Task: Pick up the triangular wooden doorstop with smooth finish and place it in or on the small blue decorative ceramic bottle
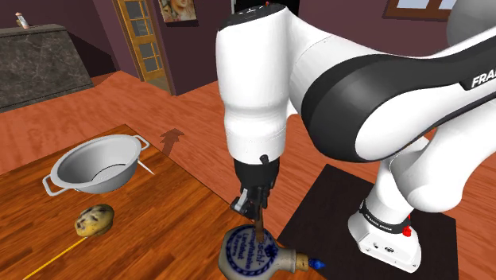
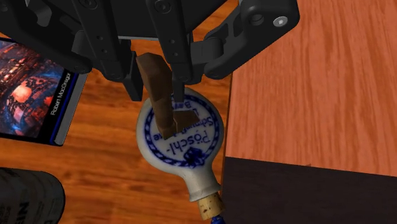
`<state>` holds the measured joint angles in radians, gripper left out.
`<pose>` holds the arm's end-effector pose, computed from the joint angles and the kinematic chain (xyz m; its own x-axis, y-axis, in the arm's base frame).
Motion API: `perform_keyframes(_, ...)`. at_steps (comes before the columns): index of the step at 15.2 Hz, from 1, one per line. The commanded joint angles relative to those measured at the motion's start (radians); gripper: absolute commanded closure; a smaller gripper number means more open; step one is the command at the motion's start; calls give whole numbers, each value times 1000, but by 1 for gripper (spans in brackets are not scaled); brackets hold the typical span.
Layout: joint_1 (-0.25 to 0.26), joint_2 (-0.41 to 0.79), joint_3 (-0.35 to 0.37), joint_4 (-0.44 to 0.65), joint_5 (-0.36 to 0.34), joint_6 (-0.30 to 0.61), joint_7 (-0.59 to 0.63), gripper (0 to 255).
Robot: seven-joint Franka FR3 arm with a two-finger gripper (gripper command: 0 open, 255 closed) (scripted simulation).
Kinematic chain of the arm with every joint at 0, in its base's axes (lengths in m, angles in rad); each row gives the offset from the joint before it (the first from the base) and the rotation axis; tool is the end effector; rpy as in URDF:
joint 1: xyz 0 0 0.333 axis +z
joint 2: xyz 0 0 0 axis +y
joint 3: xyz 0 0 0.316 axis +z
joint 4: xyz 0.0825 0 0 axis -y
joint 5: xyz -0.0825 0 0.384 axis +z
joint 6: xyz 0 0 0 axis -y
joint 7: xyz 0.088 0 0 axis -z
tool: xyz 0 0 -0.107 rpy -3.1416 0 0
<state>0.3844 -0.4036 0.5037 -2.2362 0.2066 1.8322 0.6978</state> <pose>0.2522 0.3652 0.5046 0.9950 0.0931 -0.0350 0.0939 -0.9954 0.0210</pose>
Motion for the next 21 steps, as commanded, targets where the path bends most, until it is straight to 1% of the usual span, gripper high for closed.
perform_keyframes(1,1,3,5,-27,2,30,0,255)
perform_keyframes(11,3,42,32,-134,5,174,4,255)
perform_keyframes(19,3,42,32,-134,5,174,4,255)
perform_keyframes(20,3,42,32,-134,5,174,4,0)
perform_keyframes(21,3,42,32,-134,5,174,4,0)
